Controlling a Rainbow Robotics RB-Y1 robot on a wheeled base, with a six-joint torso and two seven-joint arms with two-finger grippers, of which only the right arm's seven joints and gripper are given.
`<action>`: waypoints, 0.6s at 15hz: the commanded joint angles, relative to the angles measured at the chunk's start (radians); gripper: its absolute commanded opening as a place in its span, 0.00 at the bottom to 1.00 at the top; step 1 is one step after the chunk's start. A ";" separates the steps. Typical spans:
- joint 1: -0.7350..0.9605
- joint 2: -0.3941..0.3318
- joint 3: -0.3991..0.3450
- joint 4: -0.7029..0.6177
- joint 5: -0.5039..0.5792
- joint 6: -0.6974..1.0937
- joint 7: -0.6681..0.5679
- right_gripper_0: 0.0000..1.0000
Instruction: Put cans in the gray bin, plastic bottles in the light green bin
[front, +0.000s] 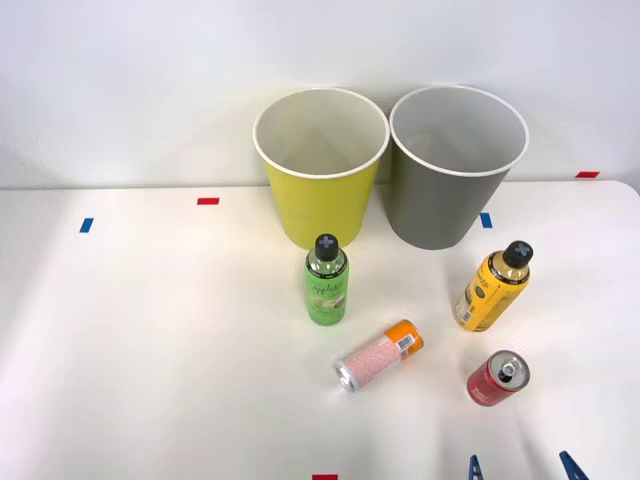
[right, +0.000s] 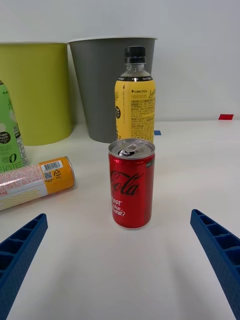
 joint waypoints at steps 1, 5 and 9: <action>0.000 0.000 0.000 0.000 0.000 0.000 0.000 1.00; 0.000 0.000 0.000 0.000 0.000 0.000 0.000 1.00; 0.000 0.000 0.000 0.000 0.000 0.000 0.000 1.00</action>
